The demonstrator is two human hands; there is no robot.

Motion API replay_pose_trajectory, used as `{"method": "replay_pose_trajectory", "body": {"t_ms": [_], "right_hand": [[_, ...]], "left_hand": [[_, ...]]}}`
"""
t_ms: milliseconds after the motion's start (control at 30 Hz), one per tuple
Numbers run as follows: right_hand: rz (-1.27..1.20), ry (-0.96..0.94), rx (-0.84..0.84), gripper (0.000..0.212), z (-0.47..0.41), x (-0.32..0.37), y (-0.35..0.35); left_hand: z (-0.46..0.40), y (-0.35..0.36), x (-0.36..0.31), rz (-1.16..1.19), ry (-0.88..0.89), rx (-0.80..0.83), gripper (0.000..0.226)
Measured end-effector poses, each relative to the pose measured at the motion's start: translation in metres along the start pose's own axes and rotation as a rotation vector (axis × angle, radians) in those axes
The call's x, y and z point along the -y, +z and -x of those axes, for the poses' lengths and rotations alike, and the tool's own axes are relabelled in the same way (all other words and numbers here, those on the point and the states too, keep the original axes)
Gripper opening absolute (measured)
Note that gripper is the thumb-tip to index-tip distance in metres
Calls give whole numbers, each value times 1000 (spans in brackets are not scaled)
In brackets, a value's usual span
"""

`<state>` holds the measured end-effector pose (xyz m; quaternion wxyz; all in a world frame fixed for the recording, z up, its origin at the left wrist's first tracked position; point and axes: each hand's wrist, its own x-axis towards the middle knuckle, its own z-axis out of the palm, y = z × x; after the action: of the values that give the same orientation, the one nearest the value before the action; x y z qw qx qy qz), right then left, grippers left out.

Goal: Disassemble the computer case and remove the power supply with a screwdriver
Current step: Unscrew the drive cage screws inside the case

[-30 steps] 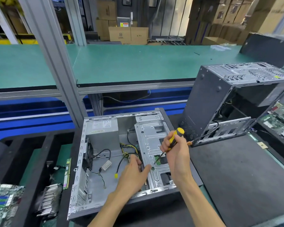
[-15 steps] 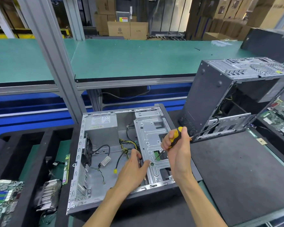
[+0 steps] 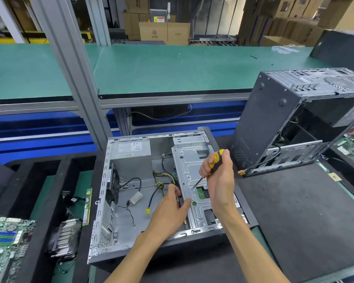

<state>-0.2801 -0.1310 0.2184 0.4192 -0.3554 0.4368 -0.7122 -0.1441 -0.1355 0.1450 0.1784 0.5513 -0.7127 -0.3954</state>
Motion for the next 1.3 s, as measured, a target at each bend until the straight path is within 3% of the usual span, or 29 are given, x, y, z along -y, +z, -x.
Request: {"method": "replay_pose_trajectory", "body": {"t_ms": [500, 1067, 1300], "right_hand": [[69, 8, 7, 42, -4, -12, -2], [126, 114, 309, 52, -23, -10, 9], [123, 156, 270, 51, -27, -7, 12]], "left_hand": [[-2, 2, 3, -3, 1, -4, 26], [-3, 3, 5, -21, 0, -16, 26], [-2, 3, 4, -18, 7, -11, 26]]}}
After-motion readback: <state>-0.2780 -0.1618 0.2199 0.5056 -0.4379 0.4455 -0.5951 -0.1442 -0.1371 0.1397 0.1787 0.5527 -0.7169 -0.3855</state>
